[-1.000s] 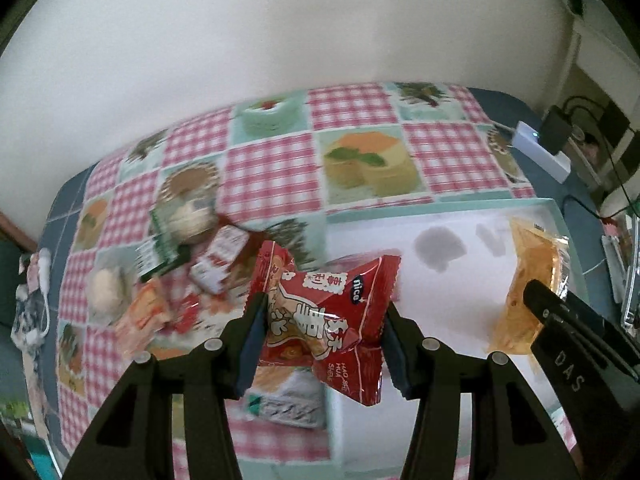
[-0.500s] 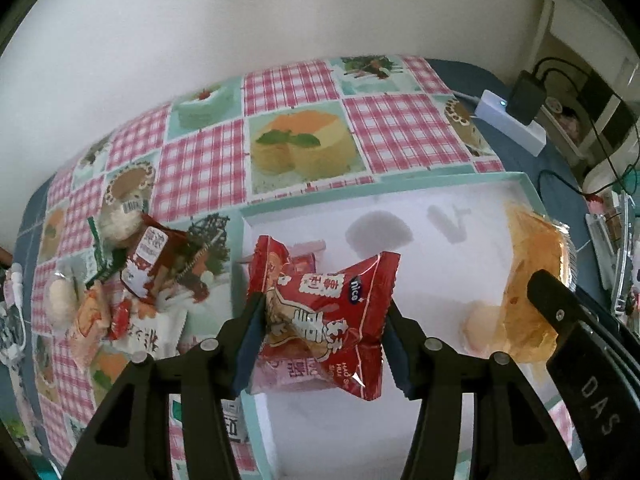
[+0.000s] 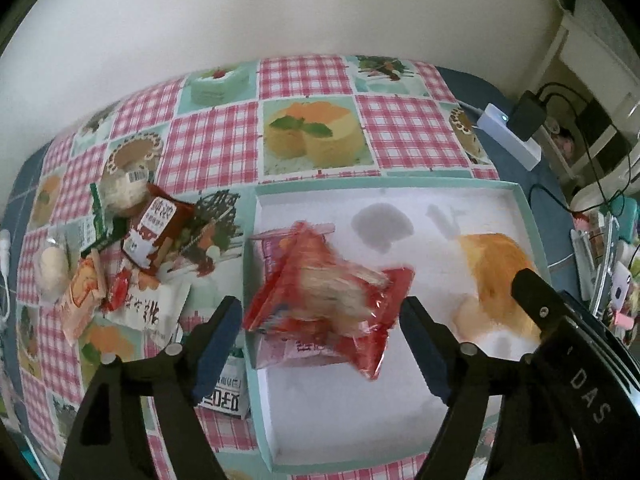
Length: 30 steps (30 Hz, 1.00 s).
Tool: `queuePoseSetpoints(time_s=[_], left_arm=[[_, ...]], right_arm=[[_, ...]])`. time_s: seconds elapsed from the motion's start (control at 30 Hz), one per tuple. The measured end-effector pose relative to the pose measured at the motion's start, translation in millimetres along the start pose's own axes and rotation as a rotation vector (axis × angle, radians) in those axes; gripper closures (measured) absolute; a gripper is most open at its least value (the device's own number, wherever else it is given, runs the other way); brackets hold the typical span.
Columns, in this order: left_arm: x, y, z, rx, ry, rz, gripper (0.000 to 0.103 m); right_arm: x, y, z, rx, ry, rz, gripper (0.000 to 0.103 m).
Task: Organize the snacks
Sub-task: 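Carry the red bag with the left gripper into the tray while the right releases the yellow bag there, then move both open grippers from the tray back over the snack pile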
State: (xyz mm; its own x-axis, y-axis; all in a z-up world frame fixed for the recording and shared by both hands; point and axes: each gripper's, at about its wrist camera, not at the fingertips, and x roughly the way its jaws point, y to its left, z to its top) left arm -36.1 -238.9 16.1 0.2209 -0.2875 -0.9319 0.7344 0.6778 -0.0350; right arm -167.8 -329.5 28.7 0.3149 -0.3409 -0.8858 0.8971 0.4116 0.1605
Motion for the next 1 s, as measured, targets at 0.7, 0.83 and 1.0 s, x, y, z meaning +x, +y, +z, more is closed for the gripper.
queuePoseSetpoints(time_s=[0.7,0.83,1.0], left_arm=[[-30,142,-23,-0.304,-0.037,0.277,0.012],[-45,177,-33,-0.346,-0.065,0.334,0.012],[-64,215,-45,-0.388,-0.087,0.404,0.012]], right_arm=[[-19,45,-20,-0.127,-0.040,-0.008,0.001],[-22,71,-32,-0.182,-0.041,0.029,0.000],[-21,104,-49,-0.238,-0.013,0.102,0.000]])
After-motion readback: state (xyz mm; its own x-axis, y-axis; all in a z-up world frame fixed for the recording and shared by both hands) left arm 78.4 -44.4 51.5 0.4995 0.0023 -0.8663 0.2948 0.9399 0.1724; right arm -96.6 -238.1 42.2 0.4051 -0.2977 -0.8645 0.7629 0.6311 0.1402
